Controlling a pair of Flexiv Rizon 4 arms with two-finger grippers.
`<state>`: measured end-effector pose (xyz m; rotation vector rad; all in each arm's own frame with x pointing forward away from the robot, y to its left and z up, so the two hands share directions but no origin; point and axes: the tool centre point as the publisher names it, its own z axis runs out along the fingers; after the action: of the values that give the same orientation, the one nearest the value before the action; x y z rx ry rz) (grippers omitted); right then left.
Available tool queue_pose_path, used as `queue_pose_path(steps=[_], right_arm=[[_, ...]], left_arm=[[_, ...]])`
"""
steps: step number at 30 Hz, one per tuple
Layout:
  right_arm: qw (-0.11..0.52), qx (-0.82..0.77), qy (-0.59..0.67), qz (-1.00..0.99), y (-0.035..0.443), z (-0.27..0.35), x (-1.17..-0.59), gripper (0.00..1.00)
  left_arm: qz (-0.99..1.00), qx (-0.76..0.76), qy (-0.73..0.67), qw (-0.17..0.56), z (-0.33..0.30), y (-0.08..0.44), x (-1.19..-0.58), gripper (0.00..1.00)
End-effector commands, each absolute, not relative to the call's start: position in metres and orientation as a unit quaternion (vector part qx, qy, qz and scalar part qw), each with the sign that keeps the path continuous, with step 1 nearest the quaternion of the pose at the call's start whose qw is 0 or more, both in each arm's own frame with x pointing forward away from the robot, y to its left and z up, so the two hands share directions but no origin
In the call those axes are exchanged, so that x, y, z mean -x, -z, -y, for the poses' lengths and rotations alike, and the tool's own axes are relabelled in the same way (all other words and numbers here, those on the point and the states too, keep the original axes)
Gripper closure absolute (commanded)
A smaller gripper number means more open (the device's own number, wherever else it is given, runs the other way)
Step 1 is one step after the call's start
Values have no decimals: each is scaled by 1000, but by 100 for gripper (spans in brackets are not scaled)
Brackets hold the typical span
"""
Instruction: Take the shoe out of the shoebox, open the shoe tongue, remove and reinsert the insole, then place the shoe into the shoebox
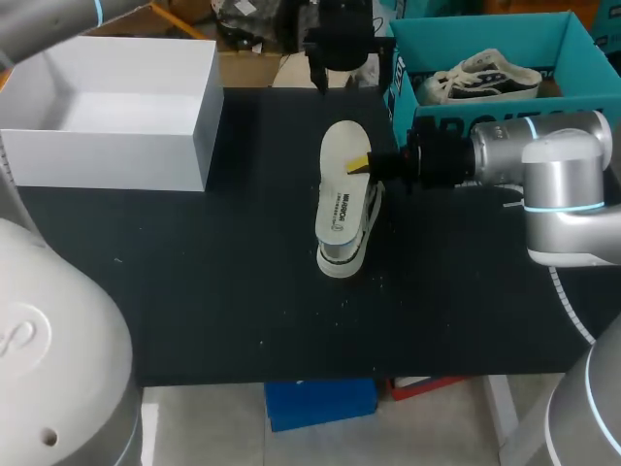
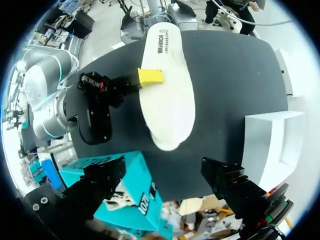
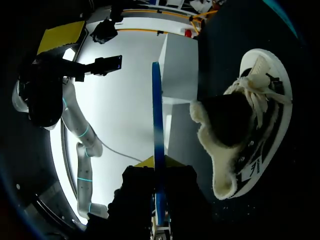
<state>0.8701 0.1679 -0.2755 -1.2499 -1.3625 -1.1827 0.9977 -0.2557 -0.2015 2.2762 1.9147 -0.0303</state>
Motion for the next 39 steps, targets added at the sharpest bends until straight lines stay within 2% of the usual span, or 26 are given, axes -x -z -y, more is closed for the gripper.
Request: queue_pose_path(steps=[1,29,39], right_arm=[[455,508,479,552,275,-169,-870,100],[455,508,479,552,275,-169,-870,100],[455,508,479,552,275,-169,-870,100]], left_arm=[[-646,-759,-3,80,254,191,-976,0],[-668,-741,6,66,242,197,-814,0],[-653,-753,-22,73,231,189,-796,0]])
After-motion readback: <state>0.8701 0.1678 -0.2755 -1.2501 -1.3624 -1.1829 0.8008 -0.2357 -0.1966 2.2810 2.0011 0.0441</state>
